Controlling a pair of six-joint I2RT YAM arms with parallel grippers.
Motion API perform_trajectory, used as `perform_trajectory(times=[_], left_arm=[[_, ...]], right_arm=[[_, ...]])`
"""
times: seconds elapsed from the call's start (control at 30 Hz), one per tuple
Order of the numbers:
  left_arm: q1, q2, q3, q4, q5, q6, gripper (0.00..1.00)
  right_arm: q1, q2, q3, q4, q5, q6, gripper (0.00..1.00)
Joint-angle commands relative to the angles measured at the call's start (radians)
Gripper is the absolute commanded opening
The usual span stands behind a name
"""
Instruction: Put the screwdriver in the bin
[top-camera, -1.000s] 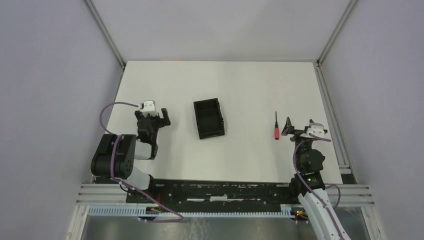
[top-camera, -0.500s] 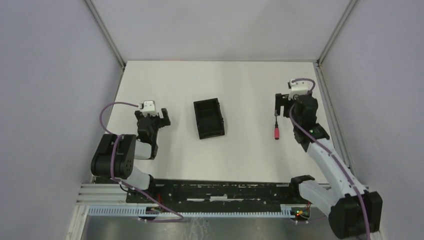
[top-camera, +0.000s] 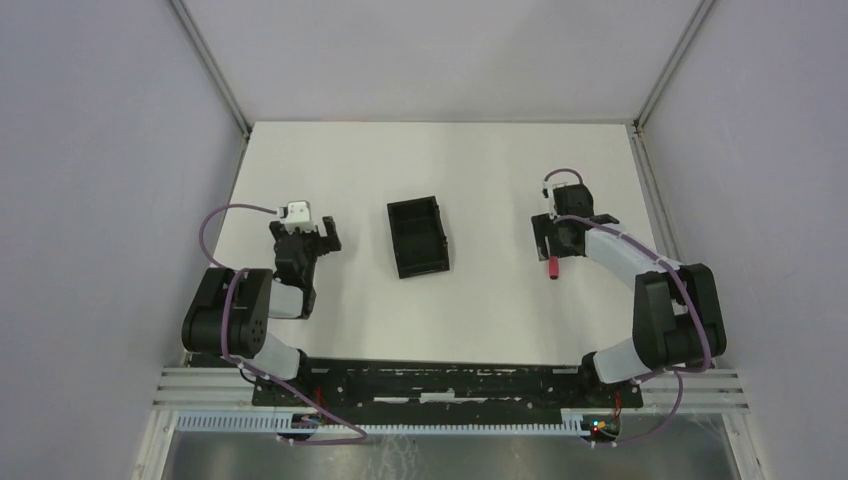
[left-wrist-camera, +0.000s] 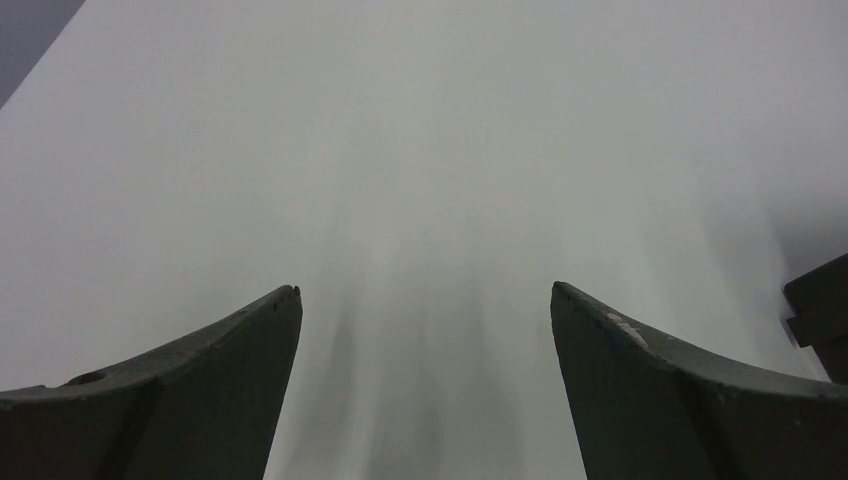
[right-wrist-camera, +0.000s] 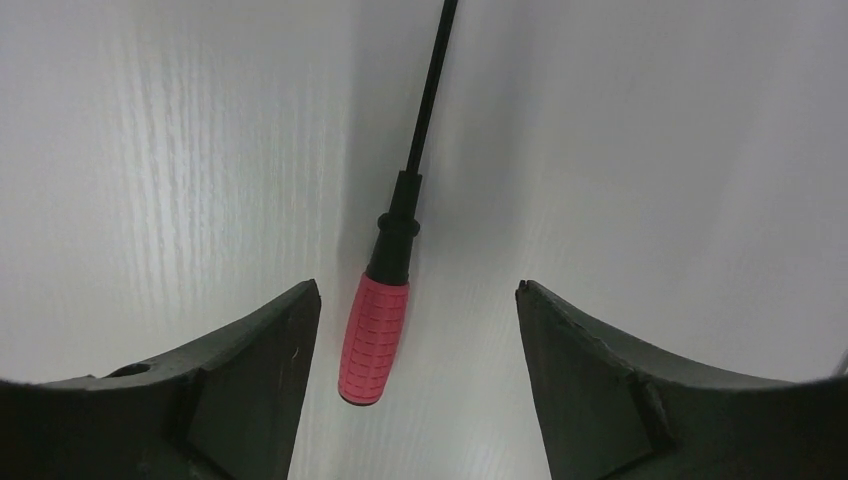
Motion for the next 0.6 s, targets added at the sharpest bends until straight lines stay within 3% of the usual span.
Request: perform_trajectory(times=[0.0,0.13,0.33,0.37,0.57], left_arm=[[-0.003,0.004,0.003,0.054,-0.002,0.016,1.0],[-0.002,0.003,0.002,0.054,-0.002,0.016,1.0],[-0.004,0.005,0.003,0.054,-0.003,0.017,1.0],[-0.003,0.005,0.003,0.054,-0.003,0.016,1.0],[-0.004,0.004,0.002,0.054,-0.002,0.016,1.0]], right_arm=[[-0.022,0.053,-0.051,0.046,-0.029,0.009,0.75],[-0.035,0.132,-0.043,0.058,-0.069,0.006,0.59],[-0.046,0.145,0.027,-0.016,-0.106,-0.008,0.05],[-0.045,0.141,0.074,-0.05,-0.109,-0.014,0.0],[-0.044,0.145,0.43,-0.415,-0.15,-0.017,0.0]])
